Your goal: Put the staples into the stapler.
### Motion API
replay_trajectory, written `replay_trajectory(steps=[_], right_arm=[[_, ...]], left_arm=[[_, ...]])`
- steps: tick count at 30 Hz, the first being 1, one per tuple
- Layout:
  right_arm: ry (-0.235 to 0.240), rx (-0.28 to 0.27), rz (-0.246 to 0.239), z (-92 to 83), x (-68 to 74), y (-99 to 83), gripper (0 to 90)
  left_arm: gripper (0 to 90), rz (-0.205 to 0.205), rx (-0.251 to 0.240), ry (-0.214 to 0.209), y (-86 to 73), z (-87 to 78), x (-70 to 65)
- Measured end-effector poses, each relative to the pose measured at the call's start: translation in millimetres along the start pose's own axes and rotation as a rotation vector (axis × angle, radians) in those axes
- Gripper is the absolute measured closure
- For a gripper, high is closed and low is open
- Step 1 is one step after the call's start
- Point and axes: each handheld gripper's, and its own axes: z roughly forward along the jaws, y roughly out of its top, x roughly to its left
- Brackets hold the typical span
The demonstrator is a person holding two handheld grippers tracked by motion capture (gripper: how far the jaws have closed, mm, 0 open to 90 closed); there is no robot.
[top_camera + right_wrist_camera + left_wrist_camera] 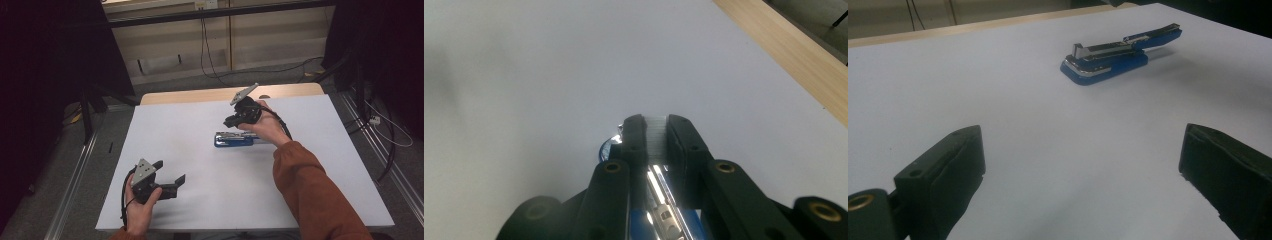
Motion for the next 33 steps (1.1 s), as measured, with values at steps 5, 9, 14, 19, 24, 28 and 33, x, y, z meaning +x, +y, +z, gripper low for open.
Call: replay_trajectory(steps=[5,9,14,19,24,28,33], right_arm=[[-0.001,0.031,0.006,6.1,-4.2,1.2,79.2],[0.011,0.041,-0.002,11.0,-7.0,1.1,79.2],[0.043,0.057,-0.027,17.5,-7.8,0.1,79.2],[0.059,0.068,-0.049,21.3,-9.0,-0.6,79.2],[0.071,0.085,-0.074,25.2,-12.2,-3.9,79.2],[0.07,0.098,-0.079,27.4,-16.1,-7.2,79.2],[0.088,0.091,-0.128,29.1,-16.4,-6.9,79.2]], left_arm=[[4.7,-0.004,0.002,0.002,-0.3,0.3,0.3],[4.8,0.002,0.0,-0.001,-0.2,0.1,0.3],[4.7,-0.005,0.005,0.0,-0.4,0.4,0.3],[4.8,-0.006,0.011,-0.007,-0.6,0.9,0.1],[4.8,-0.007,0.011,-0.007,-0.6,0.9,0.2],[4.8,-0.002,0.012,-0.01,-0.1,1.5,0.1],[4.8,-0.004,0.013,-0.006,-0.3,1.2,0.4]])
